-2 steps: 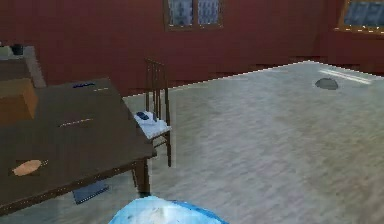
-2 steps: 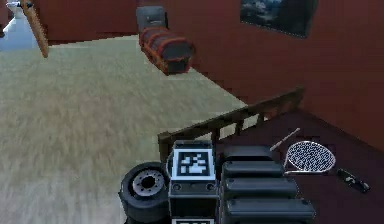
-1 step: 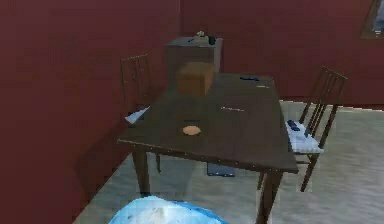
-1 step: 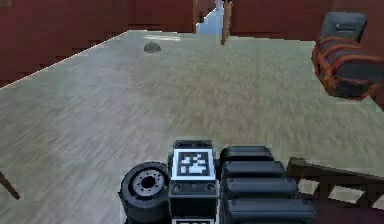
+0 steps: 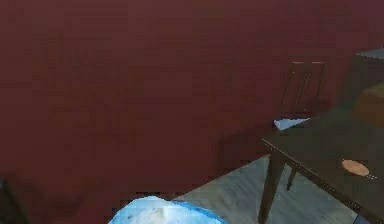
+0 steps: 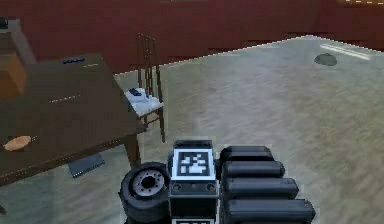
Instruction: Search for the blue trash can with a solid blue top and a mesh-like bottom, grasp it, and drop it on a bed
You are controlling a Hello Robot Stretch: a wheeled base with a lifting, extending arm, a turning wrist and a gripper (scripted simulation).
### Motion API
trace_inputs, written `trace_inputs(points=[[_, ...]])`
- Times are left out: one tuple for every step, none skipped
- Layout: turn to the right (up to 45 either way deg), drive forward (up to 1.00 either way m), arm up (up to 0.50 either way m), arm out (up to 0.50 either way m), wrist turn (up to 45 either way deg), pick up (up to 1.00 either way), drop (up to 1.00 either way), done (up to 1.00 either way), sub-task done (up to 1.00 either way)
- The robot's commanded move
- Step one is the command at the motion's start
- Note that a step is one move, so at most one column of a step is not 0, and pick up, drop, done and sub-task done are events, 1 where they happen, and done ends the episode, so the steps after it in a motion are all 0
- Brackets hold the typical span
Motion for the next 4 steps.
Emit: trace_inputs(points=[[-45.0,0.0,0.0,0.0,0.0,0.0,0.0,0.0,0.0],[-24.0,0.0,0.0,0.0,0.0,0.0,0.0,0.0,0.0],[-45.0,0.0,0.0,0.0,0.0,0.0,0.0,0.0,0.0],[-45.0,0.0,0.0,0.0,0.0,0.0,0.0,0.0,0.0]])
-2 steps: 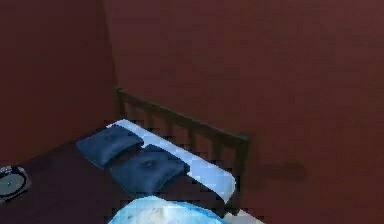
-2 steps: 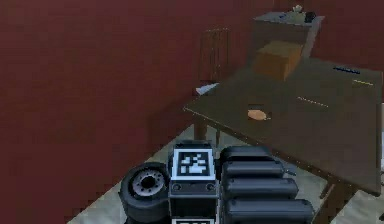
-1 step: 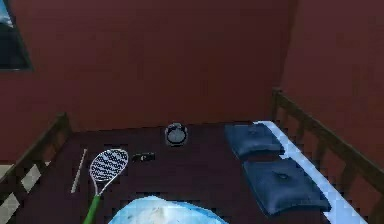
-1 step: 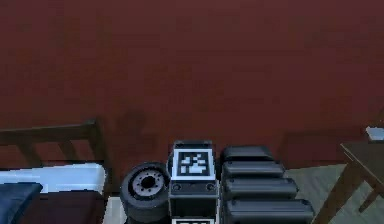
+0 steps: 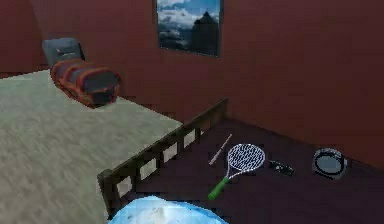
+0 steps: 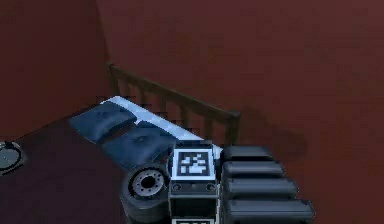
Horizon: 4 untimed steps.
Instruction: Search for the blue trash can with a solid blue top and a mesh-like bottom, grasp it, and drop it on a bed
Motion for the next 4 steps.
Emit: trace_inputs(points=[[-45.0,0.0,0.0,0.0,0.0,0.0,0.0,0.0,0.0],[-42.0,0.0,0.0,0.0,0.0,0.0,0.0,0.0,0.0],[45.0,0.0,0.0,0.0,0.0,0.0,0.0,0.0,0.0],[39.0,0.0,0.0,0.0,0.0,0.0,0.0,0.0,0.0]])
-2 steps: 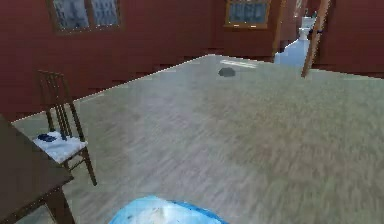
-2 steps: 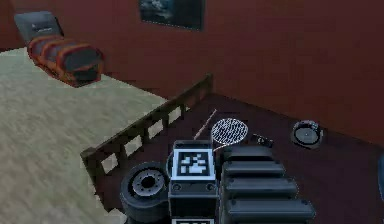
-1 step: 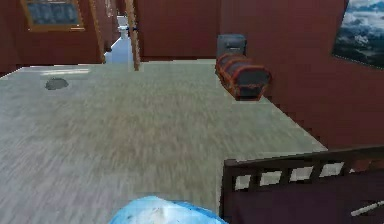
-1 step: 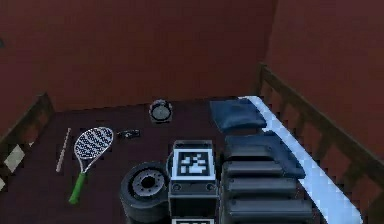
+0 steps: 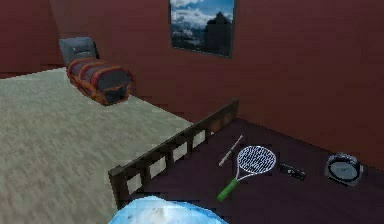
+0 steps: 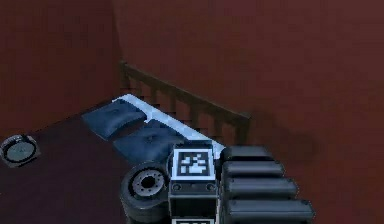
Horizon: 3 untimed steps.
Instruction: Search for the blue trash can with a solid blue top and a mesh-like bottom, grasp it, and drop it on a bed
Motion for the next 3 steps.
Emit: trace_inputs(points=[[0.0,0.15,0.0,0.0,0.0,0.0,0.0,0.0,0.0],[6.0,0.0,0.0,0.0,0.0,0.0,0.0,0.0,0.0],[-9.0,0.0,0.0,0.0,0.0,0.0,0.0,0.0,0.0]])
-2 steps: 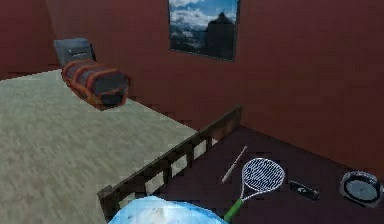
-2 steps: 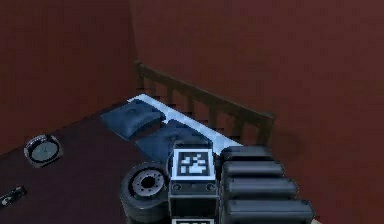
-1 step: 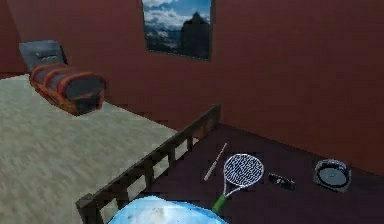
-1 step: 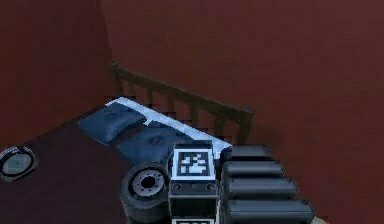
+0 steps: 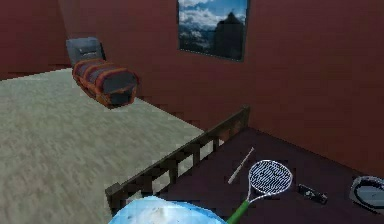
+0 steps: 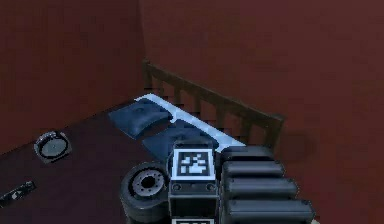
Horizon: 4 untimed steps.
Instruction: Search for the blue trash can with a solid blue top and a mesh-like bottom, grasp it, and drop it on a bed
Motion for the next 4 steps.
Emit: trace_inputs(points=[[-3.0,0.0,0.0,0.0,0.0,0.0,0.0,0.0,0.0],[21.0,0.0,0.0,0.0,0.0,0.0,0.0,0.0,0.0],[-27.0,0.0,0.0,0.0,0.0,0.0,0.0,0.0,0.0],[0.0,0.0,0.0,0.48,0.0,0.0,0.0,0.0,0.0]])
